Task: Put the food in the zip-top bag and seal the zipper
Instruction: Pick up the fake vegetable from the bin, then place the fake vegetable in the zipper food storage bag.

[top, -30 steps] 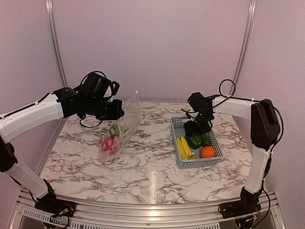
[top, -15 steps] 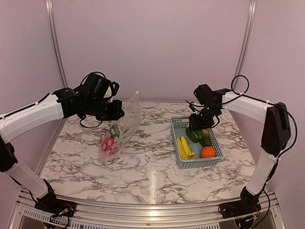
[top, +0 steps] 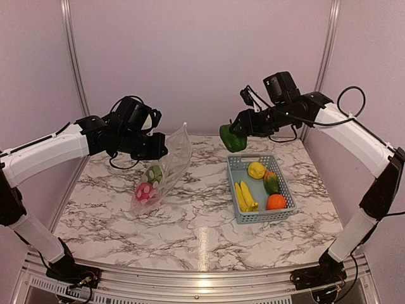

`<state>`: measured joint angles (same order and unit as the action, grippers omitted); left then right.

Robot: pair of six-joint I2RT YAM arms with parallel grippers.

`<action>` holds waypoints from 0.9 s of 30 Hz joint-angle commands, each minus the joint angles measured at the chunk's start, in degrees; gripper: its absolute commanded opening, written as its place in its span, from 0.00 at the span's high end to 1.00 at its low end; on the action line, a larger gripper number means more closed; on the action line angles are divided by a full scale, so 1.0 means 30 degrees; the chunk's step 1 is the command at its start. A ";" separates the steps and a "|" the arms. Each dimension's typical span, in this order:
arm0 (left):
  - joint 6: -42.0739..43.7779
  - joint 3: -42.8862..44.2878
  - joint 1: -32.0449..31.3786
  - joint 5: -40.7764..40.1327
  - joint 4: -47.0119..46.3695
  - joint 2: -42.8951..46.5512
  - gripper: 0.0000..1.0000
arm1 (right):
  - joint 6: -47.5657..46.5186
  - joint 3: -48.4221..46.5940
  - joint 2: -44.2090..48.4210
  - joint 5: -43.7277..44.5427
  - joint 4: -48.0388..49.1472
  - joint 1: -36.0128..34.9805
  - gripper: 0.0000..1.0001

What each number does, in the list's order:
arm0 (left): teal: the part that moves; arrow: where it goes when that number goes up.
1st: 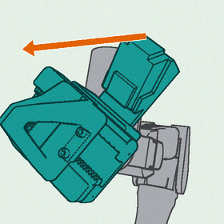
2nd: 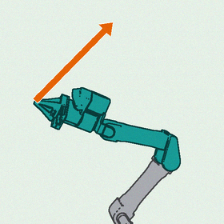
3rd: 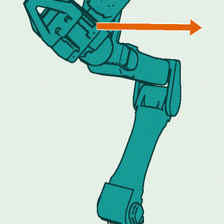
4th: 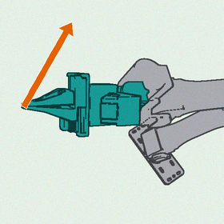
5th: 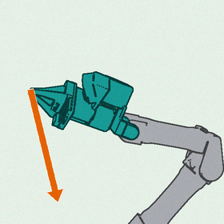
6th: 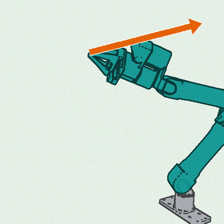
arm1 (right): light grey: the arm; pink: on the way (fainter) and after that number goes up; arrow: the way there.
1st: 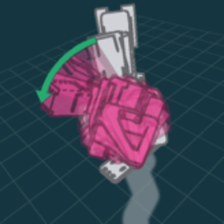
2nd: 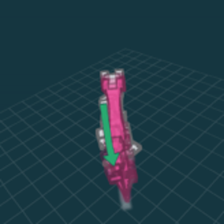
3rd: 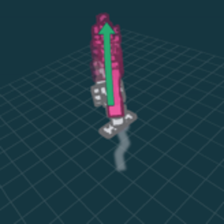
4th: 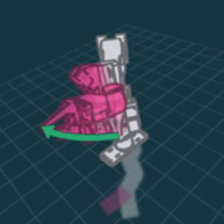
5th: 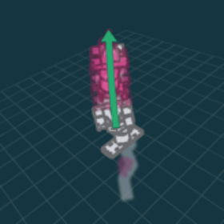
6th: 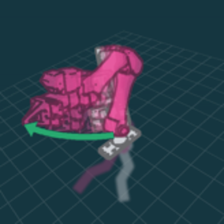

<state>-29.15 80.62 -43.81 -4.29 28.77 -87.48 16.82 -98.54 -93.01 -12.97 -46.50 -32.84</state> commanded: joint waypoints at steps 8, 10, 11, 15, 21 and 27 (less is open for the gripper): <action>0.0222 0.1830 0.0224 0.0243 0.0287 -0.1161 1.00 | 0.2722 -0.1489 -0.0536 -0.3962 0.5376 -0.2007 0.56; 0.0278 0.2093 0.0251 0.0419 0.0323 -0.1287 1.00 | 0.3280 -0.1010 -0.0694 -0.4481 0.6509 -0.2202 0.56; 0.0281 0.2236 0.0249 0.0496 0.0334 -0.1353 1.00 | 0.3533 -0.0825 -0.0838 -0.4602 0.6964 -0.2331 0.56; 0.0227 0.2576 0.0254 0.0804 0.0423 -0.1454 1.00 | 0.4269 -0.1138 -0.1844 -0.5258 0.8444 -0.2786 0.56; -0.0116 0.2649 0.0278 0.1136 0.0399 -0.1156 1.00 | 0.5732 -0.0922 -0.2994 -0.5984 1.0735 -0.3118 0.56; -0.0274 0.2717 0.0293 0.1172 0.0515 -0.0929 1.00 | 0.6867 -0.0897 -0.3627 -0.6193 1.2051 -0.3260 0.56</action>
<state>-29.56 87.22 -43.22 -1.43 28.84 -91.18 34.35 -100.36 -103.42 -30.68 -15.77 -41.87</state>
